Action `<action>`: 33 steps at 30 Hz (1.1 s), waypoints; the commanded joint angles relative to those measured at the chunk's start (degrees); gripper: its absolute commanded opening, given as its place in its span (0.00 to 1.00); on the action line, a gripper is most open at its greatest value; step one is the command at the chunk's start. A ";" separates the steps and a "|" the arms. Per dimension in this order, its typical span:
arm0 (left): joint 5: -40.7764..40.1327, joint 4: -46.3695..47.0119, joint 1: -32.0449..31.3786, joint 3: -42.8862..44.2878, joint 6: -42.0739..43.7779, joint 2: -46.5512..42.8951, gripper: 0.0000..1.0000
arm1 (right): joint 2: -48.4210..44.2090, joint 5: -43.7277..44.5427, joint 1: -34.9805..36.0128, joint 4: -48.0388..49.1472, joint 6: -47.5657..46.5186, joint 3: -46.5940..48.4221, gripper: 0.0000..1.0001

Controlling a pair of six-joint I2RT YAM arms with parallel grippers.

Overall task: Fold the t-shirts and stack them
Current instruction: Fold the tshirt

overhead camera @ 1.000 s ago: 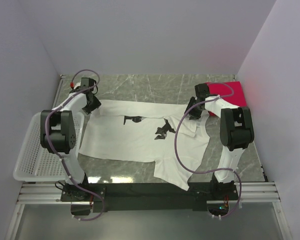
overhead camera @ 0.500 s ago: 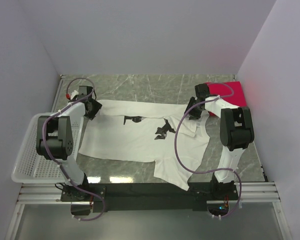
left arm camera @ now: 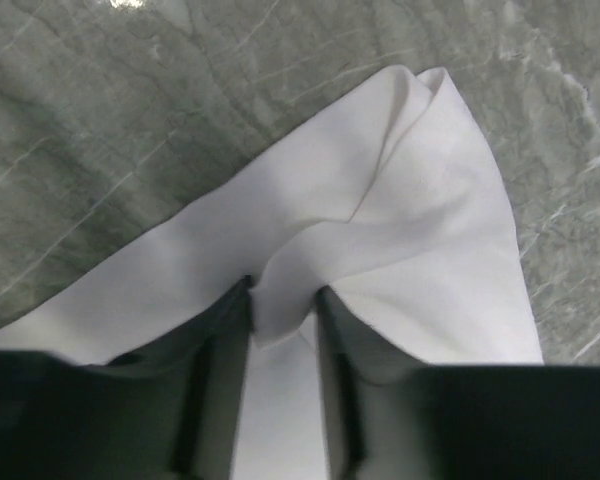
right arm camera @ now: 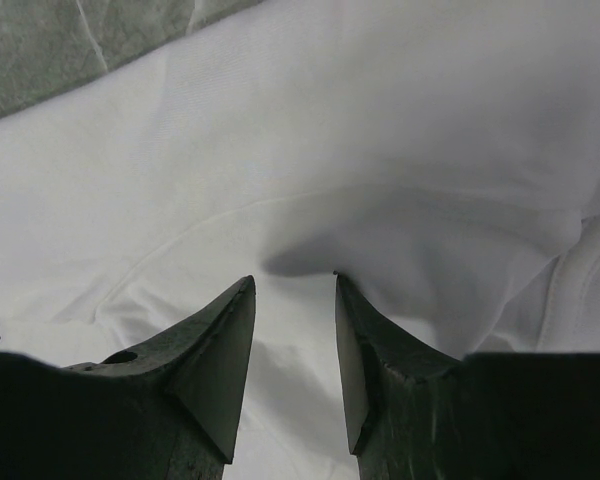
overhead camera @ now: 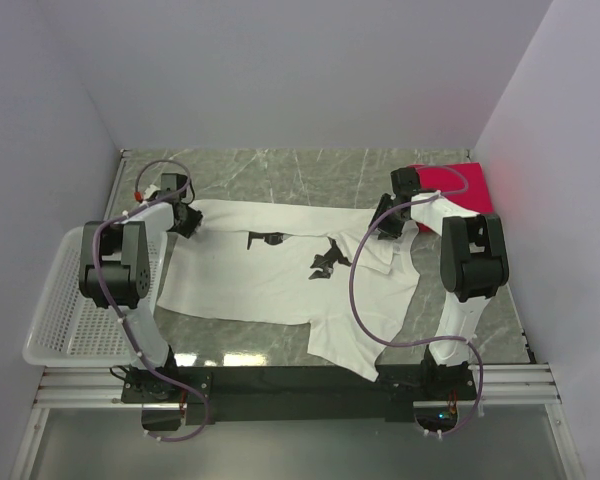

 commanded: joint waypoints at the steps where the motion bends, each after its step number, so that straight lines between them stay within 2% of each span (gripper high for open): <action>1: -1.82 -0.36 0.14 2.27 1.22 0.05 0.33 | -1.91 0.54 -0.64 0.74 -0.35 -0.46 0.45; 9: -6.48 -3.35 0.05 5.96 7.02 -1.18 0.13 | -1.21 0.54 -1.25 0.48 -0.27 -0.72 0.44; 17: -10.26 -7.13 -0.30 10.71 12.21 1.27 0.17 | -0.06 0.63 -1.78 -0.49 -0.35 -0.02 0.41; 23: -10.00 -10.38 -1.27 11.59 13.09 4.62 0.30 | 0.20 0.63 -1.78 -0.67 -0.44 0.24 0.41; 24: -11.04 -10.82 -1.44 11.41 13.01 4.10 0.36 | -0.06 0.63 -1.78 -0.76 -0.62 0.50 0.41; 29: -12.72 -10.48 -0.39 9.74 13.26 -0.56 0.48 | -1.73 1.33 -1.87 -0.76 -1.06 0.77 0.41; 32: -11.76 -8.63 -0.13 11.76 15.80 -2.06 0.67 | -2.96 1.33 -1.78 -0.23 -1.41 1.12 0.41; 33: -11.15 -8.45 -0.13 13.85 16.77 -1.54 0.67 | -3.31 1.24 -1.78 0.03 -1.32 1.30 0.41</action>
